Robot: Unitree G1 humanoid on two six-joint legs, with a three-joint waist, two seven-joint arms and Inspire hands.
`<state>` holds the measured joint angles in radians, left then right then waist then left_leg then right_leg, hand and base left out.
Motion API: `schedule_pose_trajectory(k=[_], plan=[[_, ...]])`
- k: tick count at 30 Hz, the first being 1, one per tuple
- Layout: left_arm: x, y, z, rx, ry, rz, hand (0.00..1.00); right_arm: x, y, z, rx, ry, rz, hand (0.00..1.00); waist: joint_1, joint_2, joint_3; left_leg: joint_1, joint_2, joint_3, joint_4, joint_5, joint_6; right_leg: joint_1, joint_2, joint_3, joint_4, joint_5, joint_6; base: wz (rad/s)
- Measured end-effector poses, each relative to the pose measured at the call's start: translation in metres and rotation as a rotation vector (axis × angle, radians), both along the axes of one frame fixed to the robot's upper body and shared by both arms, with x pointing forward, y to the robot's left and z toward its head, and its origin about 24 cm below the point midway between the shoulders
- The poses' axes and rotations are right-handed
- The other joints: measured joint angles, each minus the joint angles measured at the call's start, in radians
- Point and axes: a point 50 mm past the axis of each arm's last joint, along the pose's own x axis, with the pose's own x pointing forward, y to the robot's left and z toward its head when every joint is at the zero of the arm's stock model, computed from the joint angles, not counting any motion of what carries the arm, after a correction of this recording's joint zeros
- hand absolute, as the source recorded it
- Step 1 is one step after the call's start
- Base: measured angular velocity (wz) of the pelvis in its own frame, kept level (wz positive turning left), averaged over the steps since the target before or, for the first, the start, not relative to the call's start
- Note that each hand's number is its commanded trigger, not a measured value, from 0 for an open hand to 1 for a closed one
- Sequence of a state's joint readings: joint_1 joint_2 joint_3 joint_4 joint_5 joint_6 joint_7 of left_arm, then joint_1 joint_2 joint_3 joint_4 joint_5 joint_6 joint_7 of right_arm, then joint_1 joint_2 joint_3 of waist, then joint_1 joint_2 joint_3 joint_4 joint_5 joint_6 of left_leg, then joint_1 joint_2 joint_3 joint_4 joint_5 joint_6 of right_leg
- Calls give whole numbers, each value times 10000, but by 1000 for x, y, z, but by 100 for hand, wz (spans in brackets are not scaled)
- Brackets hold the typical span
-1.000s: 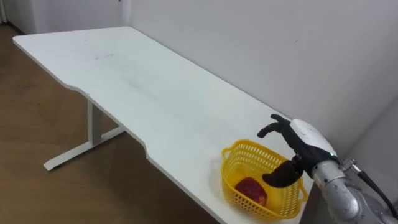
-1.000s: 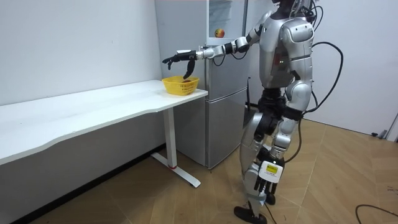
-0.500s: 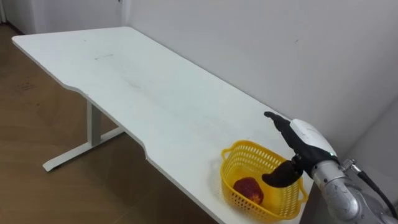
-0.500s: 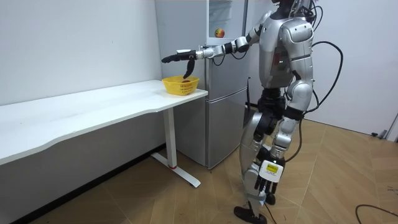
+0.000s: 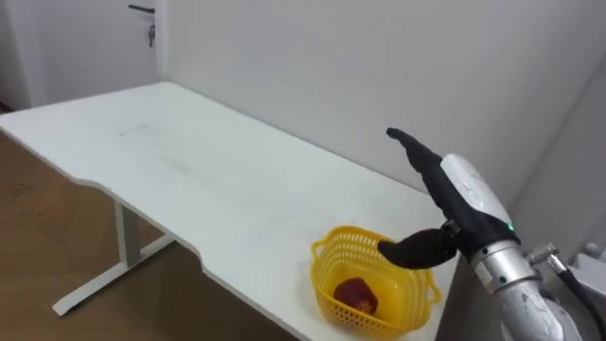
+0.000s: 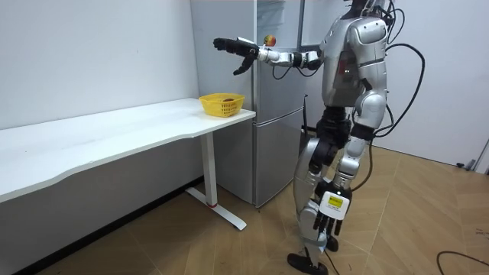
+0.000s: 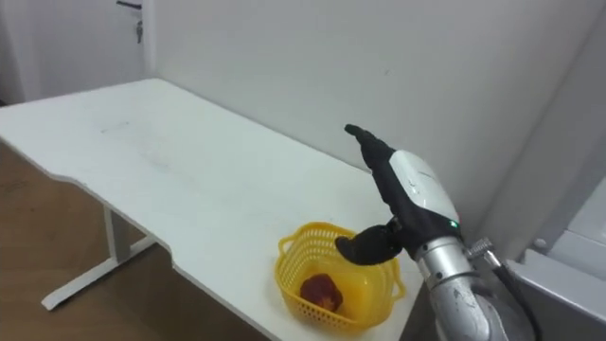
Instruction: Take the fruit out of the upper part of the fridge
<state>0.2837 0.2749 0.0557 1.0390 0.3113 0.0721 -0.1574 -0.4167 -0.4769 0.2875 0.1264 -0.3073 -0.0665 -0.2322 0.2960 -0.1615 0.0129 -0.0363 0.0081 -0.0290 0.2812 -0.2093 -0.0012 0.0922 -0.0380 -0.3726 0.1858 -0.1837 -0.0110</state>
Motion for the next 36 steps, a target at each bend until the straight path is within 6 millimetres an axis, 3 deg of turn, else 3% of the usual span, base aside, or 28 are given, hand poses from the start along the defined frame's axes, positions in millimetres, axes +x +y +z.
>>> schedule_pose_trajectory(k=[7,11,13,17,20,26,36], plan=[[-9,-11,-4,-267,133,185,0,-31,17,1,849,-650,772,0,-517,438,-44,661,136,726,-256,-57,58,221,30,716,39,6,-10,-30],[-9,-12,-4,-279,0,274,0,-44,17,12,1409,-1341,844,0,-977,624,-127,849,119,848,-325,-85,101,317,38,882,35,13,-21,-12],[-9,-13,-4,-255,3,281,0,-50,19,20,1827,-1982,851,0,-1105,736,-101,980,124,916,-421,-86,102,364,48,956,35,13,-21,-15],[-9,-23,-7,-465,-86,351,0,-66,22,31,2596,-2902,1087,0,-1430,1155,-130,1184,142,1213,-606,-97,116,379,48,1112,29,19,-11,-17],[-11,-28,-9,-554,-136,374,0,-73,21,32,2732,-3126,1128,0,-1725,1295,-160,1301,125,1360,-728,-91,105,380,91,1276,18,18,-10,-13],[-11,-34,-10,-649,-164,405,0,-83,0,26,3214,-3161,27,0,-2202,1302,-164,1506,139,1603,-872,-83,89,391,146,1549,-10,12,-2,-12],[-3,-39,-12,-633,-353,152,0,-90,-7,15,4170,-2544,-238,0,-2720,1348,-139,1668,155,1898,-1104,-96,80,318,180,1828,-11,10,2,-11]])
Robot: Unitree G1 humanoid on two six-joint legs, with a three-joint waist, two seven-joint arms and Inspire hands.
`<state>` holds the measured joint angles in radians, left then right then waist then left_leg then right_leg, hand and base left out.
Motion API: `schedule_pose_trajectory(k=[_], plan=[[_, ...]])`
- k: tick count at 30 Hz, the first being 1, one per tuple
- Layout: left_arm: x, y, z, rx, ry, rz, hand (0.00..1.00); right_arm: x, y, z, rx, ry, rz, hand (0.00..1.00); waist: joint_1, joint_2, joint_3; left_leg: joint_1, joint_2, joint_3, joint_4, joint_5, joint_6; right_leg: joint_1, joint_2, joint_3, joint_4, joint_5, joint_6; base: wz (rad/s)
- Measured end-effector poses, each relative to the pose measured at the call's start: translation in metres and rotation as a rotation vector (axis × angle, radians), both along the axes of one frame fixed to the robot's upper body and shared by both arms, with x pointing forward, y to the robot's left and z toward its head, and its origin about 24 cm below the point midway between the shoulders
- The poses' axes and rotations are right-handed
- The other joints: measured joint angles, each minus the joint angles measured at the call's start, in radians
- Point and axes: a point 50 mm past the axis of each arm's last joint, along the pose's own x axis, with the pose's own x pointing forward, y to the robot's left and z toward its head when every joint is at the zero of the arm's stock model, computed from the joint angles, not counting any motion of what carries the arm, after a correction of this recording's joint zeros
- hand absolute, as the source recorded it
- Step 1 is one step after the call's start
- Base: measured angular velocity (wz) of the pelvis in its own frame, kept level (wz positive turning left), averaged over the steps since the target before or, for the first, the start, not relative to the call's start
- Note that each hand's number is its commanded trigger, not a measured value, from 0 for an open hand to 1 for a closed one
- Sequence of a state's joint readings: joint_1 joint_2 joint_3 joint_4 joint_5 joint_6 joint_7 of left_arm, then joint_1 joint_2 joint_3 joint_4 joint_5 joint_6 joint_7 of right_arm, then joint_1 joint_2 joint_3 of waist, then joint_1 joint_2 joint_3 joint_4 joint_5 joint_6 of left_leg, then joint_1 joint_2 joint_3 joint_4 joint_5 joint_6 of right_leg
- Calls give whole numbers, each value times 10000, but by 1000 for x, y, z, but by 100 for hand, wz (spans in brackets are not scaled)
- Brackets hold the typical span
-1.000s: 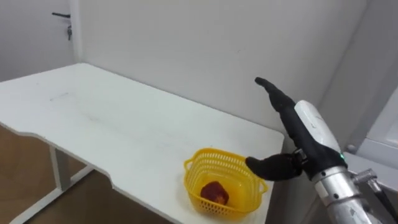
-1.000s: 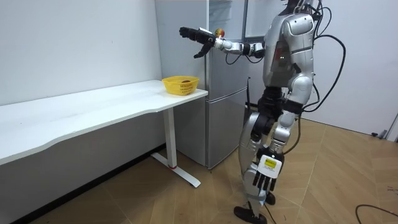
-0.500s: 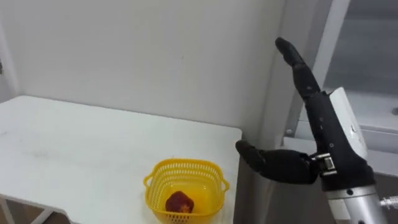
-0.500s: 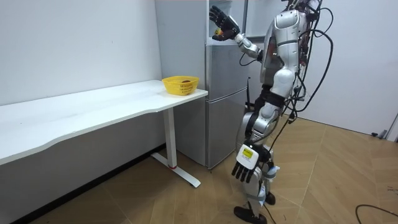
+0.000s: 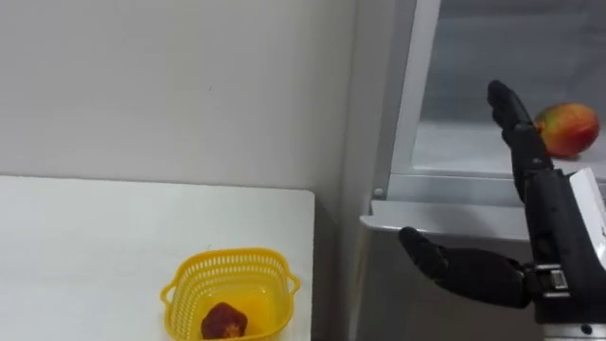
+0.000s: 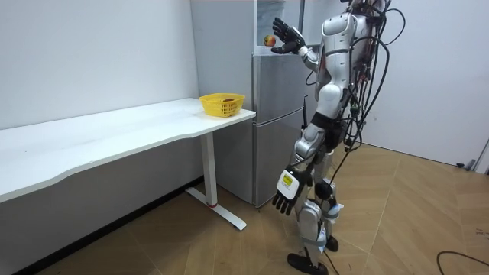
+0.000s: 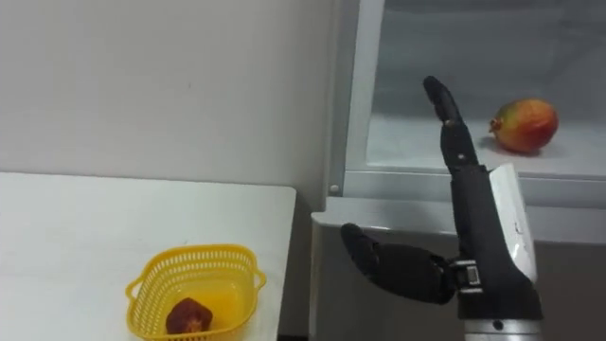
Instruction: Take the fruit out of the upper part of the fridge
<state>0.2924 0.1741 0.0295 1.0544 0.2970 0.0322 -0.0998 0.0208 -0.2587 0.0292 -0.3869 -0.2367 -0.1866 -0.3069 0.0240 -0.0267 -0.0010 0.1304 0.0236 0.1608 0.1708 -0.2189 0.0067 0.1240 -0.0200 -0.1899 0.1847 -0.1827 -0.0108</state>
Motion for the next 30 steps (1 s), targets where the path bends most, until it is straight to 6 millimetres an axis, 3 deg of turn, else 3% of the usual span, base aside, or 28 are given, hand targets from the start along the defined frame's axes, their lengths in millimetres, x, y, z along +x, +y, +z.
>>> schedule_pose_trajectory(k=[16,21,23,27,30], plan=[[-4,0,-2,-88,323,100,0,-11,-36,21,643,-922,-1246,0,-584,-85,-82,-105,47,239,-32,-21,-37,-268,67,251,39,1,-2,-4],[-5,1,-2,54,338,140,0,-11,-53,23,1483,-1100,-1760,0,-627,-158,-35,6,40,265,-29,-21,-35,-160,53,262,22,0,-1,0],[-1,2,-2,60,235,131,0,-8,-62,24,1517,-1066,-2045,0,-648,-181,31,13,37,253,-23,-21,-34,-130,47,247,14,0,-1,0],[-1,2,-1,39,218,110,0,0,-73,33,1476,-1362,-2341,0,-702,-238,89,-15,33,232,-5,-22,-34,-126,40,209,-23,-6,-2,0],[-2,4,-1,49,240,79,0,7,-83,43,1438,-1624,-2739,0,-693,-262,56,7,29,206,-4,-19,-35,-49,41,154,-134,-5,-2,4]])
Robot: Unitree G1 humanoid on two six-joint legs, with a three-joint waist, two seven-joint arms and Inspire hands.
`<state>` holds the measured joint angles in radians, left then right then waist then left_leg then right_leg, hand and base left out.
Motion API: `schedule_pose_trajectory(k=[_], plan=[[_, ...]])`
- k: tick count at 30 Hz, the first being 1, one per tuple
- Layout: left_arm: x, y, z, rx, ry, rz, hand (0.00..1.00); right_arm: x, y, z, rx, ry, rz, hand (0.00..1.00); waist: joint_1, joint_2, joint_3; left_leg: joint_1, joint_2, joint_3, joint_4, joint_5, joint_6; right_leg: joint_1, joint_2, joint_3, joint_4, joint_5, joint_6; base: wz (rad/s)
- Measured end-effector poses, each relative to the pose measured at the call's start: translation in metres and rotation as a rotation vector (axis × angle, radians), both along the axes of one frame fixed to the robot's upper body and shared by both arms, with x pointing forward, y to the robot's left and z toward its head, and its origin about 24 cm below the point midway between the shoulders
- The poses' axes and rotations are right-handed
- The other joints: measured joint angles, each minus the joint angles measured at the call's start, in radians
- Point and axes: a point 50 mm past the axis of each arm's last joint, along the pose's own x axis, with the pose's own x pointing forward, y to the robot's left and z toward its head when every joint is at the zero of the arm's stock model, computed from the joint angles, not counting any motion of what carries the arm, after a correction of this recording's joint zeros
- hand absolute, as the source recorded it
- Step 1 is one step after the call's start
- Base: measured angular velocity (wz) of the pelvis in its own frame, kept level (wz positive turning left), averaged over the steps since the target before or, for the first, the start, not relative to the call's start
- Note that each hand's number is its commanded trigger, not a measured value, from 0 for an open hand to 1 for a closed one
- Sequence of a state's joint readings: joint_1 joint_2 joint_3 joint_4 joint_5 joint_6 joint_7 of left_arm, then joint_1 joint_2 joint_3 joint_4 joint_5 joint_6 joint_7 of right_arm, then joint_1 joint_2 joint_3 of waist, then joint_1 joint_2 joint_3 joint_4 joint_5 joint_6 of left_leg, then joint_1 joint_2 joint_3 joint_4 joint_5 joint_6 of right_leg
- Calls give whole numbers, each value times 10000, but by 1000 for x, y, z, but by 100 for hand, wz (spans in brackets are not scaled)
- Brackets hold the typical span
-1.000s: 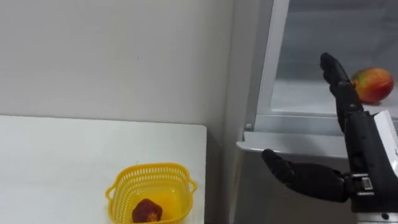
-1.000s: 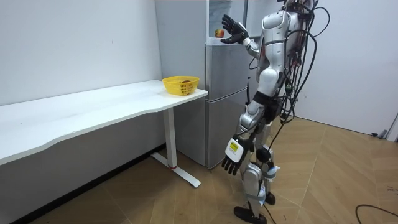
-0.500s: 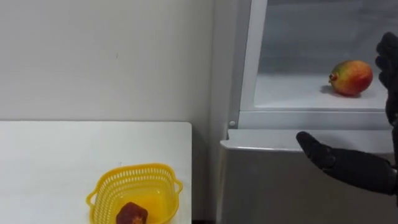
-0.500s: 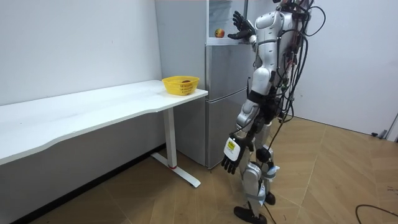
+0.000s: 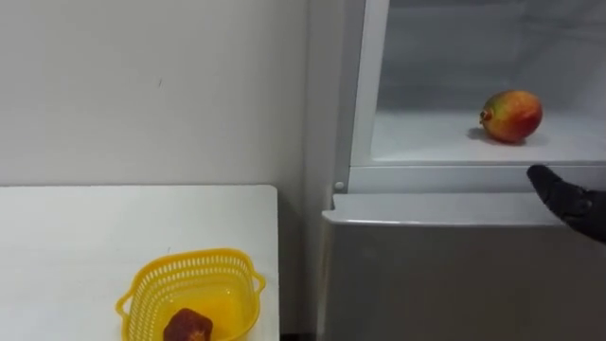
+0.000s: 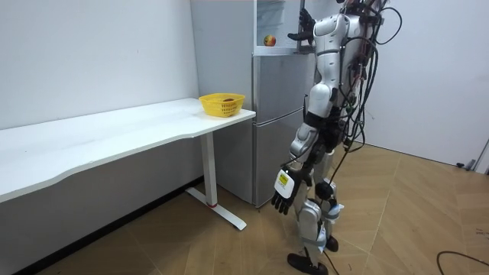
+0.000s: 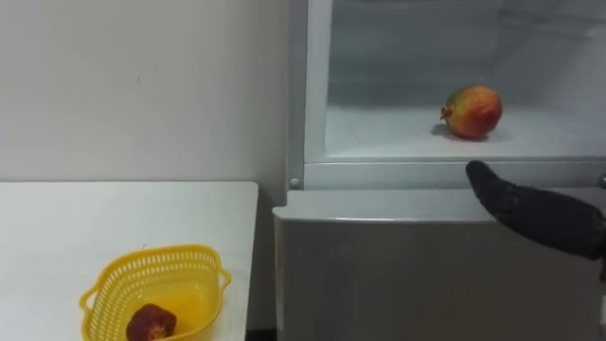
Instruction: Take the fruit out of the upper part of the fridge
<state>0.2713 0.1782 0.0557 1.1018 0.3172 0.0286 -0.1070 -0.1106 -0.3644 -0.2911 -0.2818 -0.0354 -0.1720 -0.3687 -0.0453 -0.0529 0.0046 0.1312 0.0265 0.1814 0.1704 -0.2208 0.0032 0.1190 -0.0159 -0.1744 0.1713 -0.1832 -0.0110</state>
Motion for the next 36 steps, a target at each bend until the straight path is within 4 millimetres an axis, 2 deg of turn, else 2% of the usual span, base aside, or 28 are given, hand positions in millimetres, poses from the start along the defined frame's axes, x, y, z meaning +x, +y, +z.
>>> schedule_pose_trajectory(k=[3,7,11,20,24,26,32,36], plan=[[-3,4,1,-46,55,126,0,9,-11,4,-105,218,-416,0,17,-119,-28,16,-11,-53,24,1,0,-19,-1,-50,-24,-2,2,5],[-1,11,4,34,-32,67,0,18,-22,5,-289,708,-768,0,172,-355,-3,-25,-12,-201,31,3,-1,-18,9,-71,-18,-1,1,2],[-1,14,5,86,-17,32,0,29,-31,11,-354,1018,-837,0,247,-498,-38,-37,-11,-263,31,3,-1,18,-6,-190,-5,-1,1,6],[-10,19,6,-8,280,301,0,49,-53,12,52,1752,-1447,0,536,-633,-6,-115,-23,-503,183,1,-2,35,-22,-363,-7,-1,1,7],[-9,21,8,72,189,470,0,58,-56,19,290,1791,-1592,0,521,-632,-13,-298,-34,-620,298,-1,-2,-35,-47,-514,5,-3,-1,10],[-7,23,8,122,110,431,0,61,-58,24,378,1774,-1665,0,535,-650,-26,-321,-42,-712,331,0,-2,-17,-55,-599,-4,-3,-2,13],[-8,24,8,171,164,450,0,67,-56,24,412,2021,-1532,0,537,-710,-93,-351,-47,-762,340,0,-2,30,-81,-719,17,-3,-2,1],[-6,25,10,267,93,470,0,70,-55,22,581,2286,-1381,0,546,-730,-111,-352,-47,-782,341,0,-1,28,-92,-769,73,-3,-2,0]])
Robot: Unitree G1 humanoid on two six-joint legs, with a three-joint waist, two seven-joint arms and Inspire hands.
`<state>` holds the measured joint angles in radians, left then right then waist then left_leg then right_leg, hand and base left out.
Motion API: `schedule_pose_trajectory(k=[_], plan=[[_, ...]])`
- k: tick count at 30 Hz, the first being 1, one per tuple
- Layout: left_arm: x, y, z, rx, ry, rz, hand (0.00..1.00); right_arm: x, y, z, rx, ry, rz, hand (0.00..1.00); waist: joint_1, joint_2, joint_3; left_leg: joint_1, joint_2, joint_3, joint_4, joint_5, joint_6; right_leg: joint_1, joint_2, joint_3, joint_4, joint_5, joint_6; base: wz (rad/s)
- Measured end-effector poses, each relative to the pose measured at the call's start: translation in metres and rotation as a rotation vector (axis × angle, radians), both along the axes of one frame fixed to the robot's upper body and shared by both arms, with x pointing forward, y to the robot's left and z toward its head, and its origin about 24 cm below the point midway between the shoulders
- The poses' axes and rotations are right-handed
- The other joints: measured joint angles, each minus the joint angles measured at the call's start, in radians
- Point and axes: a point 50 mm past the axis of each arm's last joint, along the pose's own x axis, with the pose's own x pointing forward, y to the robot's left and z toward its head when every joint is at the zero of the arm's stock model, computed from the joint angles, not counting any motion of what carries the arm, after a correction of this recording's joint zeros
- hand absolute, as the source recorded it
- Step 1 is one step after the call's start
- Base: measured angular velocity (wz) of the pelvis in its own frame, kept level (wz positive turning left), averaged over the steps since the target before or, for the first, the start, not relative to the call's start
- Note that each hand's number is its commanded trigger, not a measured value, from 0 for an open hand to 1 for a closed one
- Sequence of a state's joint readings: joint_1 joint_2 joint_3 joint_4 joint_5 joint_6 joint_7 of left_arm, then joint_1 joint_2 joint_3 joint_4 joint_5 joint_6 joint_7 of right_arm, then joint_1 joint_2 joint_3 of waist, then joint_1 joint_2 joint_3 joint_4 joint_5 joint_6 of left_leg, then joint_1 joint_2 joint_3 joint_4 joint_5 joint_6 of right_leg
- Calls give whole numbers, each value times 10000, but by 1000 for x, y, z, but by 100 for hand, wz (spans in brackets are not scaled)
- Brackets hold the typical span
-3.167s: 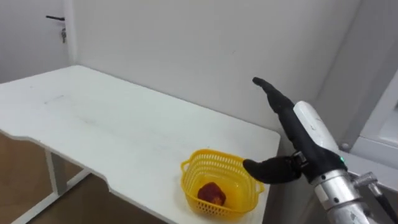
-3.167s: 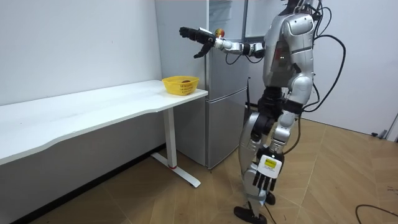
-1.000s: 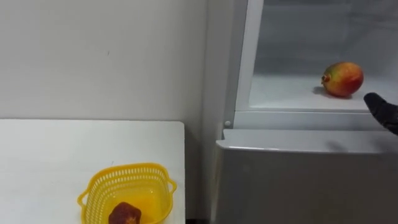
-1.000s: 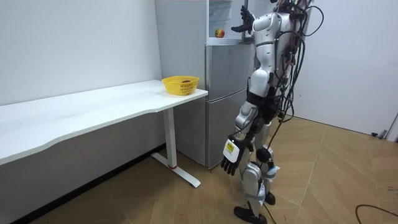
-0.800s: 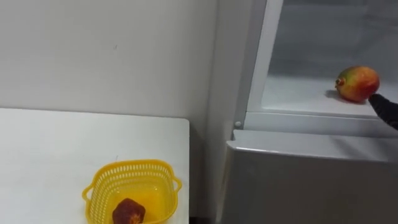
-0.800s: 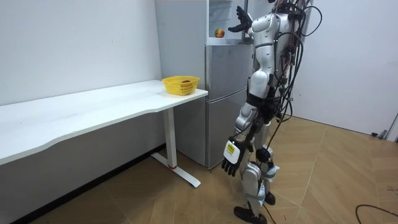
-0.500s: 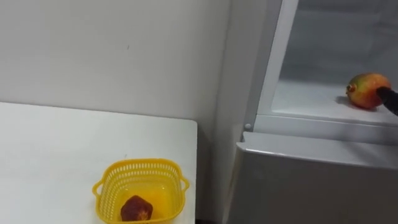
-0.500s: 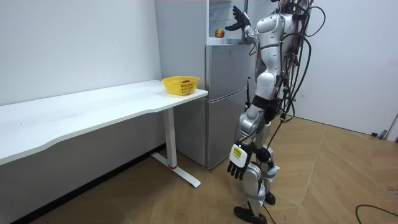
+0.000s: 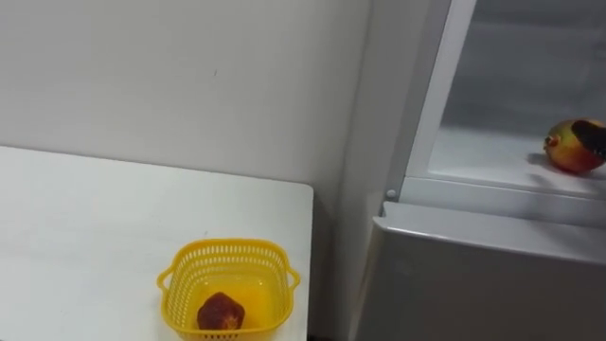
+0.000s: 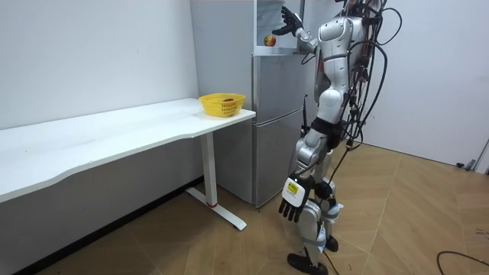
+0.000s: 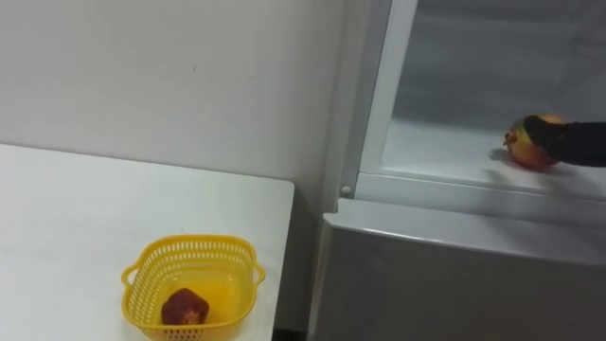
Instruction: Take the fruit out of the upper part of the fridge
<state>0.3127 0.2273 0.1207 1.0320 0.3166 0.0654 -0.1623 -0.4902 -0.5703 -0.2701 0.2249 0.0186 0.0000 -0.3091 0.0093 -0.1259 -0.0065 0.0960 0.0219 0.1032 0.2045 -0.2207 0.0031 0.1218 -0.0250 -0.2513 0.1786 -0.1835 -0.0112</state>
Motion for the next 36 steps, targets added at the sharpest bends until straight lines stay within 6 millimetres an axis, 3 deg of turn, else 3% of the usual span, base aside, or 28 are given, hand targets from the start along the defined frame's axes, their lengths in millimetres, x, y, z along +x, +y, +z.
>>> schedule_pose_trajectory(k=[13,21,25,36], plan=[[-3,6,5,49,37,-58,0,7,-5,-9,-302,1438,235,0,7,-31,1,-81,7,-109,-24,1,-1,-24,-21,-264,69,-1,2,1],[-5,9,7,163,111,-55,0,10,-8,-17,-570,2091,148,0,1,-169,-22,-185,2,-143,5,3,-2,-96,-21,-297,69,-1,2,1],[-3,11,8,202,71,-85,0,9,-16,-23,-457,2435,-115,0,3,-240,7,-226,-2,-252,6,3,-2,-114,-35,-522,69,-1,2,8],[-4,13,8,75,63,93,0,14,-30,-28,-102,3136,-119,0,175,-153,61,-148,-3,-248,8,10,-5,-72,-35,-481,58,-1,2,0]])
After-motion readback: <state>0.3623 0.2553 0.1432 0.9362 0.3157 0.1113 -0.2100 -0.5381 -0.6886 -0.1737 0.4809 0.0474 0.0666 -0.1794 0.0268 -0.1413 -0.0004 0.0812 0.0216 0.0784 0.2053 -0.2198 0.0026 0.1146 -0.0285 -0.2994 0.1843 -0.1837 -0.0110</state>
